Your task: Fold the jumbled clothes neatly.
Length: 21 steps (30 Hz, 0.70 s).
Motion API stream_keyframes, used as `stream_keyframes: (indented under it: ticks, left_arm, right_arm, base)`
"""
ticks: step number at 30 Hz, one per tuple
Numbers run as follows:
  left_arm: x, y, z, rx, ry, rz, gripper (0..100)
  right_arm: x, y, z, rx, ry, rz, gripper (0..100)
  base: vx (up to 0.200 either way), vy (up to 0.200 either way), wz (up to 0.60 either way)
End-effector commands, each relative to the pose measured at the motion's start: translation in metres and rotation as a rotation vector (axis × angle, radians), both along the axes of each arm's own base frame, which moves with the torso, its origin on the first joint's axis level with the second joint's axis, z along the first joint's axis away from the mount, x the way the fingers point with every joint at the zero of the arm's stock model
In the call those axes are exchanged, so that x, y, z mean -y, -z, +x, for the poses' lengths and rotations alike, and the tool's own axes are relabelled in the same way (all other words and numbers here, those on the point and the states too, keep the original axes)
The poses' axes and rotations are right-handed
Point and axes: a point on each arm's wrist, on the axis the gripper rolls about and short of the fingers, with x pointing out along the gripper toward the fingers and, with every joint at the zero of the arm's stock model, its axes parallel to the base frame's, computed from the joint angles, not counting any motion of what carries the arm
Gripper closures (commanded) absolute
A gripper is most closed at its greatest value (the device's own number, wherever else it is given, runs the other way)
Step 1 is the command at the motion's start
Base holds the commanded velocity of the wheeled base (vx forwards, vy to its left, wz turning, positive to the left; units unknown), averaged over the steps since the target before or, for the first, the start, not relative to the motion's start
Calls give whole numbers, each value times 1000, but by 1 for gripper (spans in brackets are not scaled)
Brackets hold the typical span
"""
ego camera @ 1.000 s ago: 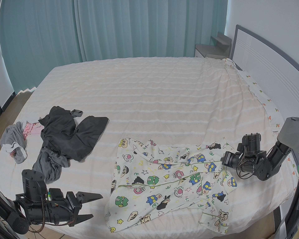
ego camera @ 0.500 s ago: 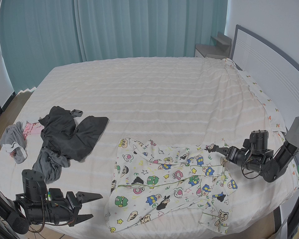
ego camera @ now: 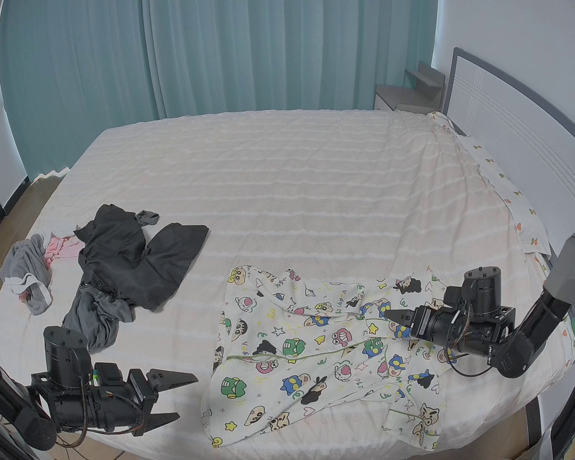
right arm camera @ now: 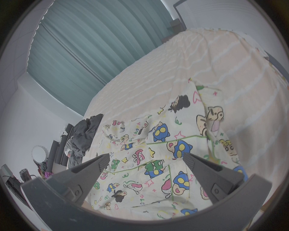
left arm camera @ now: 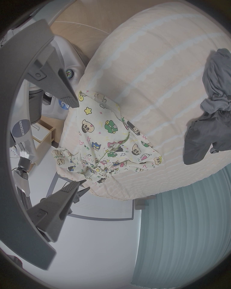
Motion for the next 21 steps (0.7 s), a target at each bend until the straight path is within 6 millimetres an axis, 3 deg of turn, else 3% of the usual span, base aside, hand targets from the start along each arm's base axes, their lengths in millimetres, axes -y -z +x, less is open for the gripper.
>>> stream_keyframes:
  ticks: [1,9,21]
  left_arm:
    - [-1,4,-2,-21,-1,7,0]
    - [-2,4,-2,-25,-6,7,0]
    - [-2,4,-2,-28,-6,7,0]
  right_arm:
    - [3,46,14,-87,36,7,0]
    - [31,67,20,-111,125,-1,0]
    - [39,64,2,-85,128,-11,0]
  base:
    - [0,0,0]
    - [0,0,0]
    - [0,0,0]
